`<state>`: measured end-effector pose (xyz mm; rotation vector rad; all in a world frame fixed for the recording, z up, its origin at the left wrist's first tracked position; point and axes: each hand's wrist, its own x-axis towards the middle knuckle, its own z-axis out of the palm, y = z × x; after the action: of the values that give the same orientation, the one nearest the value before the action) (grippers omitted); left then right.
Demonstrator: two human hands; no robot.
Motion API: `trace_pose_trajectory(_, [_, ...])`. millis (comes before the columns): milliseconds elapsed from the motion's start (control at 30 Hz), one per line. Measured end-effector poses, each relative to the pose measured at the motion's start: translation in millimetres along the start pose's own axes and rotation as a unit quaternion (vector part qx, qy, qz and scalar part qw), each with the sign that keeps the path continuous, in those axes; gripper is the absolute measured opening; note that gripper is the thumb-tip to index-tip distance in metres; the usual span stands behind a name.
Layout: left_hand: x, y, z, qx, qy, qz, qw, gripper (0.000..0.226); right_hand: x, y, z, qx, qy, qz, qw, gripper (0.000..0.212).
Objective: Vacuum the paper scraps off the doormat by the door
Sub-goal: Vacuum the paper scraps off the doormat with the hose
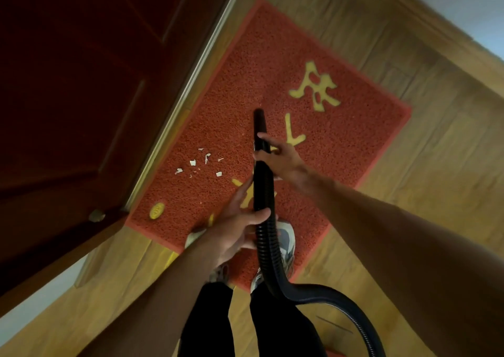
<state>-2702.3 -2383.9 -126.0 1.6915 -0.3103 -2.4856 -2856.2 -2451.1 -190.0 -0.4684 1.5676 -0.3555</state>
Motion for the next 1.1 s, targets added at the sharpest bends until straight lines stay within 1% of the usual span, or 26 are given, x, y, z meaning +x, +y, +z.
trace_pose_trajectory(167, [23.9,20.8,5.2,0.018,-0.002,0.016,1.0,0.081,25.8,-18.3,-8.9,-0.023,0.03,-0.004,0.999,0.054])
trace_pose_trajectory(333, [14.3,5.9,-3.2,0.001,-0.008,0.004,1.0,0.082,15.5,-9.3,-2.6,-0.029,-0.005,0.022,0.999,0.056])
trace_pose_trajectory(433, [-4.9,-10.2,-13.4,-0.016,0.002,-0.003,1.0,0.08,2.9,1.7,14.7,-0.056,-0.037,0.028,0.997,0.058])
trace_pose_trajectory(600, [-35.5,-34.0,-38.3,-0.051,0.011,-0.017,0.999,0.077,-18.3,17.2,58.4,-0.058,-0.049,0.045,0.996,0.057])
trace_pose_trajectory(733, [-55.1,-50.2,-57.9,-0.075,0.005,-0.024,0.997,0.085,-30.7,31.4,85.9,-0.041,-0.06,0.073,0.995,0.057])
trace_pose_trajectory(833, [-64.5,-64.8,-69.4,-0.099,-0.011,-0.024,0.995,0.088,-39.1,41.3,98.2,-0.043,-0.069,0.074,0.994,0.057])
trace_pose_trajectory(967, [-77.6,-81.3,-79.1,-0.126,-0.015,-0.019,0.992,0.082,-44.7,48.8,115.0,-0.057,-0.093,0.068,0.992,0.058])
trace_pose_trajectory(1100, [-82.7,-80.3,-94.5,-0.138,-0.005,-0.004,0.99,0.075,-38.5,44.8,138.1,-0.057,-0.093,0.044,0.993,0.058])
